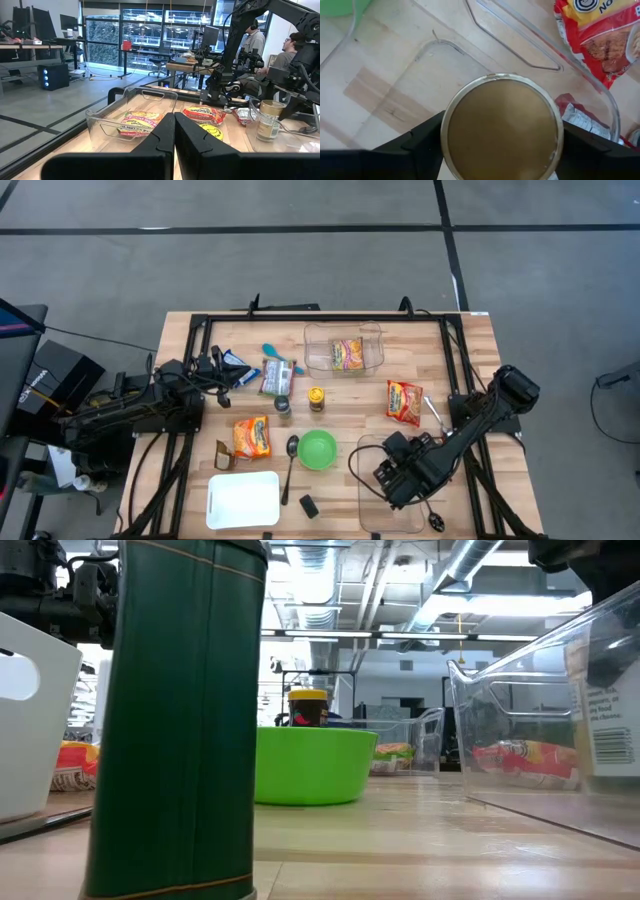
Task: Pick & Place Food Item
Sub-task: Put the gold seasoning into the bottom transparent bin
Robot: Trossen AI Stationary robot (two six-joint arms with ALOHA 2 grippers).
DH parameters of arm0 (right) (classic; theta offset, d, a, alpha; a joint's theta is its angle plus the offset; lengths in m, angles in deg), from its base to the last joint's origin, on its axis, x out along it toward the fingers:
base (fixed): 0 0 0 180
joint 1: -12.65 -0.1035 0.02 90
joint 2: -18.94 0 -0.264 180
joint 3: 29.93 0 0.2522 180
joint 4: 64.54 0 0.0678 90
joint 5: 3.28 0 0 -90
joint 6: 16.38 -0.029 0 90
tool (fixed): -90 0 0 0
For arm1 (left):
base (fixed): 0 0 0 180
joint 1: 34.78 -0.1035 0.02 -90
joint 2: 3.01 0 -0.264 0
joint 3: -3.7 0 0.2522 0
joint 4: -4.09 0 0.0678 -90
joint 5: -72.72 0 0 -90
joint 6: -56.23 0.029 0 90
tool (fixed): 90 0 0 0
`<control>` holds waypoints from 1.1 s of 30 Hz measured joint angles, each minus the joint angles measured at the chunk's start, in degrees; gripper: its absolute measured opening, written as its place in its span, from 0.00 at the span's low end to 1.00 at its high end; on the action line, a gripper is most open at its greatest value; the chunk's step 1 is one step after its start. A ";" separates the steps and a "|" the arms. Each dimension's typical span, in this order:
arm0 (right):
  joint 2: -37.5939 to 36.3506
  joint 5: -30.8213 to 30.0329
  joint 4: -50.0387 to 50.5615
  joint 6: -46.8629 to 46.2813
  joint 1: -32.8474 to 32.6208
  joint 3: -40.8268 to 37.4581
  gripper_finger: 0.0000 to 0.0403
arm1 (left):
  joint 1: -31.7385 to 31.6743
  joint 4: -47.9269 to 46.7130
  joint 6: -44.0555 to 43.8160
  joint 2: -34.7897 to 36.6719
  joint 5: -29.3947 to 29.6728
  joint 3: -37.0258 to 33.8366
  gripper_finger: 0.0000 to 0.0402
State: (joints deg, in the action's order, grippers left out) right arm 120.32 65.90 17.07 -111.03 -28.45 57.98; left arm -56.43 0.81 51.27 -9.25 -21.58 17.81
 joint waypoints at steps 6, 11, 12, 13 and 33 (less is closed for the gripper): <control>-0.05 -0.07 0.06 1.49 0.00 0.00 0.75 | -0.02 -0.02 0.00 0.02 0.00 0.00 0.00; -0.09 -0.09 0.66 1.68 0.00 0.00 0.76 | -0.01 -0.01 0.00 0.02 -0.01 -0.01 0.00; -0.09 -0.08 0.73 1.68 0.00 0.00 0.76 | 0.00 0.00 0.00 0.02 0.00 -0.01 0.00; -0.09 -0.07 0.74 1.68 0.00 0.00 0.76 | 0.00 -0.02 0.00 0.02 -0.01 -0.02 0.00; -0.09 -0.09 0.76 1.70 0.00 0.00 0.81 | -0.01 -0.01 0.00 0.02 0.00 -0.02 0.00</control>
State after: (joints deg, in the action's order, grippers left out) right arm 120.23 65.81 17.84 -109.34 -28.45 57.98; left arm -56.43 0.80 51.27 -9.23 -21.59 17.80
